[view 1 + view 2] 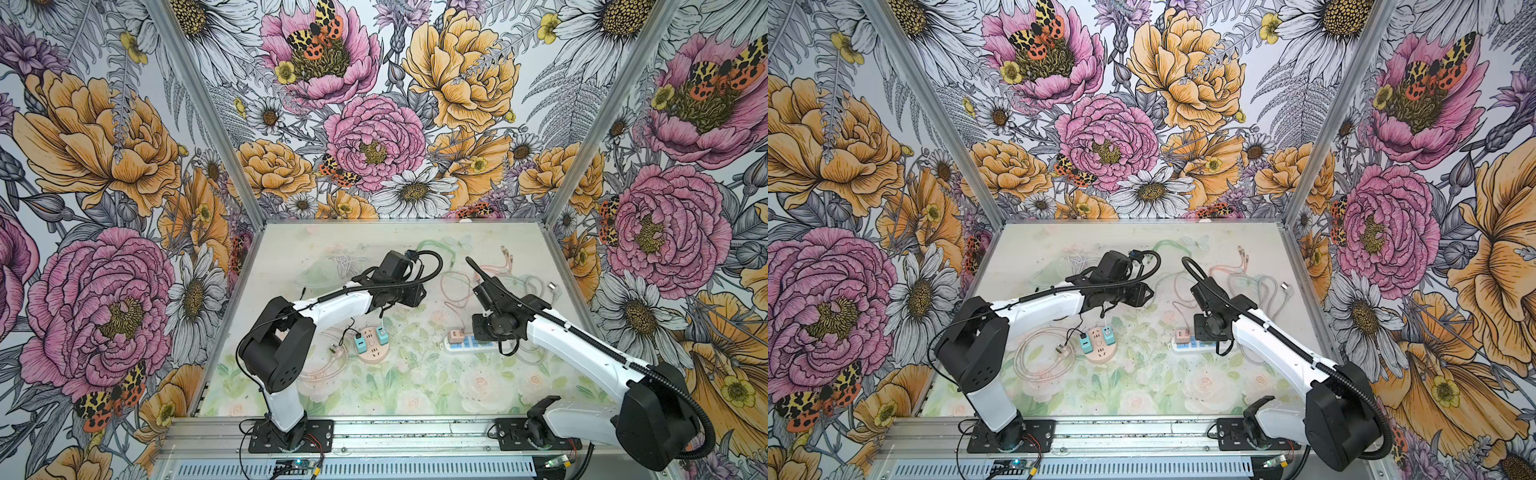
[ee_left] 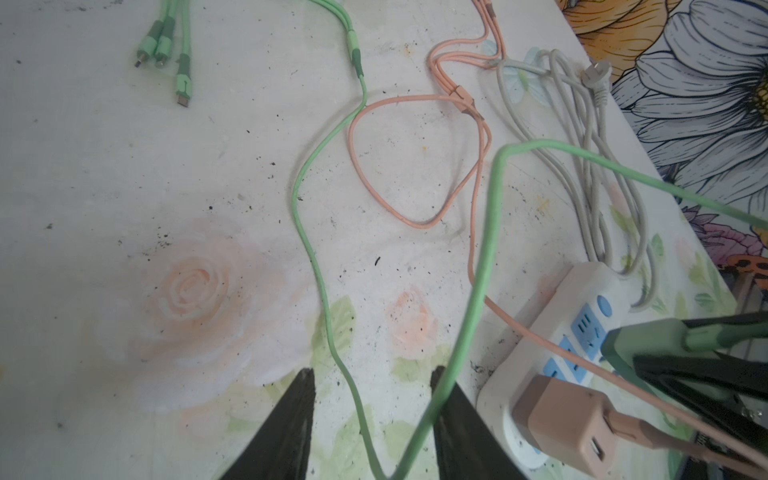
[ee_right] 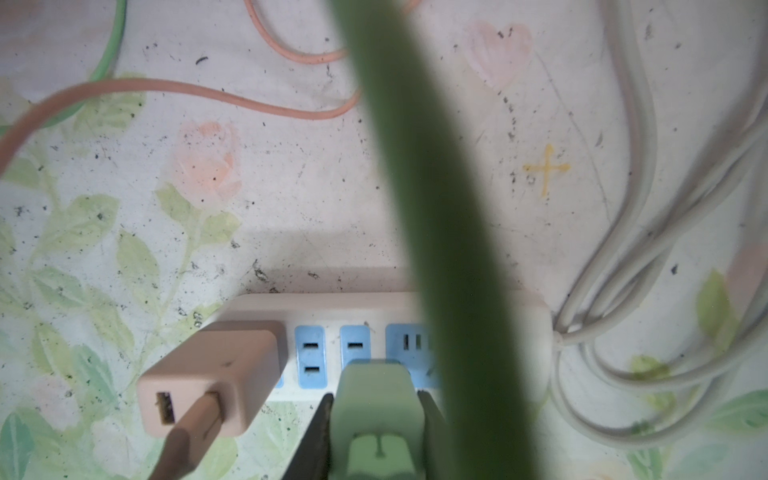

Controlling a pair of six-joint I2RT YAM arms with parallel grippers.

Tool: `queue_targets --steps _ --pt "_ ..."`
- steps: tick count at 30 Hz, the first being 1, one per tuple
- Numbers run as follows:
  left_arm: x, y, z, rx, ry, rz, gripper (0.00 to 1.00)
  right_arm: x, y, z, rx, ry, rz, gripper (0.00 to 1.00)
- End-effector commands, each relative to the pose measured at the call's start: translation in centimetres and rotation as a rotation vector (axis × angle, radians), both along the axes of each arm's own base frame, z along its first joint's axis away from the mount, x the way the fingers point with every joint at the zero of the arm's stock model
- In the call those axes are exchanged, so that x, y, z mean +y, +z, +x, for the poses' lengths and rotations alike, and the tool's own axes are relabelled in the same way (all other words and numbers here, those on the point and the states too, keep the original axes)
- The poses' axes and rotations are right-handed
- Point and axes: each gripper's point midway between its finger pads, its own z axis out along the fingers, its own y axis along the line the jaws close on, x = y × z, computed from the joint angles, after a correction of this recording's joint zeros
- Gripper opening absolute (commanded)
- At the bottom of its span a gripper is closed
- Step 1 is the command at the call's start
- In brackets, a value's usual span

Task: Insert the plug
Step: 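Lower the green charger onto a free power strip outlet with the right gripper, then press the green charger's prongs down into the power strip outlet with the right gripper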

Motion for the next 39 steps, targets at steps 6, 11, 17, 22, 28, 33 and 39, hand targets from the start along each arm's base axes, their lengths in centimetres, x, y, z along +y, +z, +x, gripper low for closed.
queue_targets --steps 6,11,17,22,28,33,39 --pt "-0.1 1.1 -7.3 -0.04 -0.159 0.064 0.49 0.5 0.3 1.0 -0.042 0.003 0.013 0.0" --pt "1.1 1.7 -7.4 -0.066 -0.11 0.071 0.49 0.6 -0.8 1.4 -0.044 0.002 0.007 0.0" --pt "2.6 2.6 -6.4 -0.068 -0.038 0.048 0.49 1.3 -1.3 1.6 -0.035 0.009 0.033 0.0" --pt "3.7 2.8 -5.7 -0.074 -0.003 0.046 0.49 1.3 -1.5 1.5 -0.032 0.006 0.037 0.0" --pt "4.1 2.6 -5.7 -0.076 0.005 0.047 0.49 1.2 -2.0 1.0 -0.022 0.003 0.032 0.0" --pt "4.3 2.9 -5.5 -0.085 0.012 0.045 0.49 1.1 -2.1 0.5 -0.022 -0.001 0.04 0.0" --pt "4.3 3.3 -5.5 -0.092 0.012 0.039 0.49 1.5 -1.4 -0.1 -0.037 0.002 0.068 0.0"
